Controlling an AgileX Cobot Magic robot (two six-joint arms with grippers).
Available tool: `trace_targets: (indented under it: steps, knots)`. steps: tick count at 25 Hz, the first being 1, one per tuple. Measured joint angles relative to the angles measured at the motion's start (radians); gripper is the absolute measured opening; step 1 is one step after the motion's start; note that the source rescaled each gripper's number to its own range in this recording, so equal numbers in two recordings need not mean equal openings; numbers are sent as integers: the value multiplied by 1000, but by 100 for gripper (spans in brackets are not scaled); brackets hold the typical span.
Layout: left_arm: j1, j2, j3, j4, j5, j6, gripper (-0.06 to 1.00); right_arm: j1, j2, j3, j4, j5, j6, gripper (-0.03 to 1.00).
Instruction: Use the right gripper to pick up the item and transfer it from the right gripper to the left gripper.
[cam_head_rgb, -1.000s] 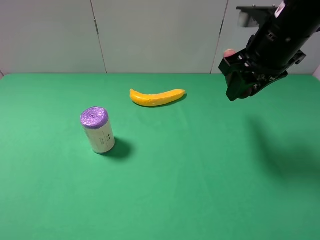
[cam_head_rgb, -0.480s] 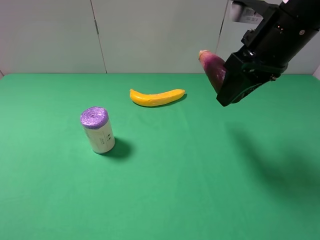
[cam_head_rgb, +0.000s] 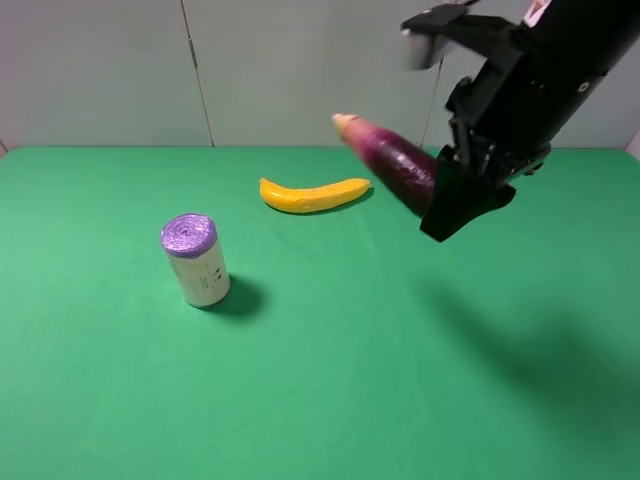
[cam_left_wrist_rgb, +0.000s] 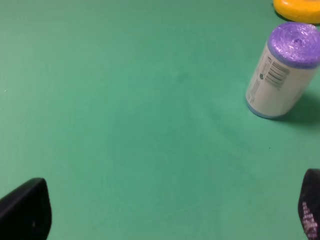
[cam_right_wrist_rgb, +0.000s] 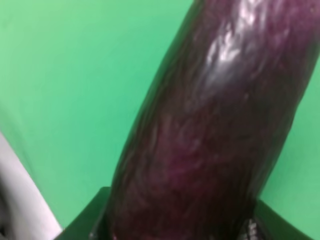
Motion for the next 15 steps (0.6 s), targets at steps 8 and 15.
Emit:
trace_targets:
  steps: [8,15]
  knots:
    - [0,0,0,-68,0,14,99,231,0,0,-174,-3,-119,1]
    - [0,143,-41,-249,10,221,98,326,0,0,-180,-42,-285,1]
